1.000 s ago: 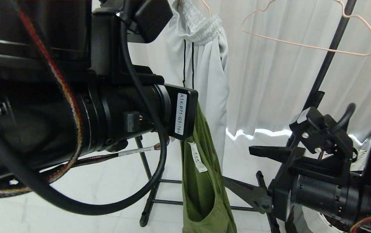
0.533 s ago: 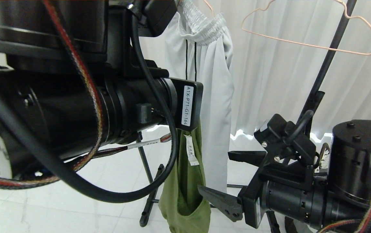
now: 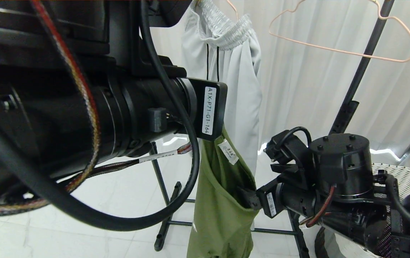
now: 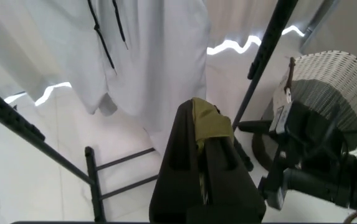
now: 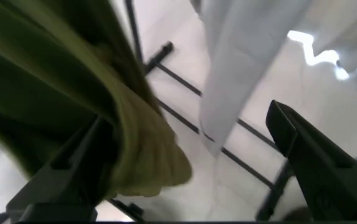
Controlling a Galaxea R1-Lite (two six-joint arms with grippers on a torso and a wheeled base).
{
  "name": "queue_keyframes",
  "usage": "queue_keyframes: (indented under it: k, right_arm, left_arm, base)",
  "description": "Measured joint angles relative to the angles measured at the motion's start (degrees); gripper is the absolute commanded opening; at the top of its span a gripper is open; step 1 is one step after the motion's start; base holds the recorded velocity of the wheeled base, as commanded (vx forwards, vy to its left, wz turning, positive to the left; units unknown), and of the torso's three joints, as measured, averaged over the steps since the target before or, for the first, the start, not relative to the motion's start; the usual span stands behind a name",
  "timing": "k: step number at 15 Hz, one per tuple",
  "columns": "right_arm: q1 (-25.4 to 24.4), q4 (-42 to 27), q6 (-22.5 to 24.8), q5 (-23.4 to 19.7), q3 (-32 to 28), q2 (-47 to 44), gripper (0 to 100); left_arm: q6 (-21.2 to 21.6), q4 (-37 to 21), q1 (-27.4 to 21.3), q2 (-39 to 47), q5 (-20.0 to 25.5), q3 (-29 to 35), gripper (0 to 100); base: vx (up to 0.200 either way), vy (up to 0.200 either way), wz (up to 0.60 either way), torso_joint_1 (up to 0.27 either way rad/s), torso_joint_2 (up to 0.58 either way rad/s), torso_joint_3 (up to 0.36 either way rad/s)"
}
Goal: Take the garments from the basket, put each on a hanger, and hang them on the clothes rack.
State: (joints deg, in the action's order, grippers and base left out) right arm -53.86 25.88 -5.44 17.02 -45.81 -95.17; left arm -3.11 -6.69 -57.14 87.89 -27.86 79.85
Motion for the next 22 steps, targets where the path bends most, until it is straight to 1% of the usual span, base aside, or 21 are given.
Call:
queue_keyframes:
  k: [1,4,6,7,10,13,15,17,18,20,22]
  right_arm:
    - [1.0,-0.7,0.0,0.1,0.2,0.0,100]
    - [3.3,-2.4,0.2,1.1,1.6,1.1,100]
    - [4.4,-2.5,0.4,2.6,2.9,1.9,100]
    - [4.6,-2.6,0.5,3.2,3.8,2.4,0]
    - [4.9,-2.6,0.6,3.6,5.9,4.4,0]
    - [6.3,-2.3,1.6,3.8,5.8,7.3,0]
    - [7.7,-2.3,2.6,2.6,4.4,10.2,0]
    - [9.2,-2.8,3.9,-0.1,0.4,13.4,0]
    - [9.8,-3.7,5.1,-1.0,-2.6,14.7,0]
    - [11.1,-7.6,6.9,-1.9,-10.5,16.5,0]
    - [11.8,-12.9,7.8,-2.8,-20.6,17.3,0]
  left_arm:
    - [0.2,-0.1,0.0,-0.1,-0.1,-0.2,0]
    - [3.2,0.1,-0.2,-0.2,-0.1,-0.8,0]
    - [3.6,0.1,-0.2,-0.2,-0.1,-1.2,0]
    - [3.6,0.1,-0.2,-0.2,-0.1,-1.5,0]
    - [3.9,0.0,-0.2,-0.4,-0.3,-2.4,0]
    - [6.5,0.1,0.0,-2.1,-0.3,-5.4,0]
    - [8.3,0.1,0.0,-4.6,-0.2,-8.1,0]
    - [9.1,0.2,0.0,-8.1,0.2,-9.8,0]
    - [9.3,0.2,-0.1,-9.8,0.2,-9.9,0]
    - [9.8,-0.4,-0.2,-12.5,0.2,-7.6,0]
    - [10.0,-2.8,-0.1,-13.8,0.2,-2.8,0]
  base:
    - [0.000,0.000,0.00,0.000,0.00,0.000]
    - [0.000,0.000,0.00,0.000,0.00,0.000]
    - [0.000,0.000,0.00,0.000,0.00,0.000]
    - [0.000,0.000,0.00,0.000,0.00,0.000]
    - [0.000,0.000,0.00,0.000,0.00,0.000]
    - [0.000,0.000,0.00,0.000,0.00,0.000]
    - [0.000,0.000,0.00,0.000,0.00,0.000]
    - [0.000,0.000,0.00,0.000,0.00,0.000]
    - [0.000,0.000,0.00,0.000,0.00,0.000]
    - [0.000,0.000,0.00,0.000,0.00,0.000]
    - [0.000,0.000,0.00,0.000,0.00,0.000]
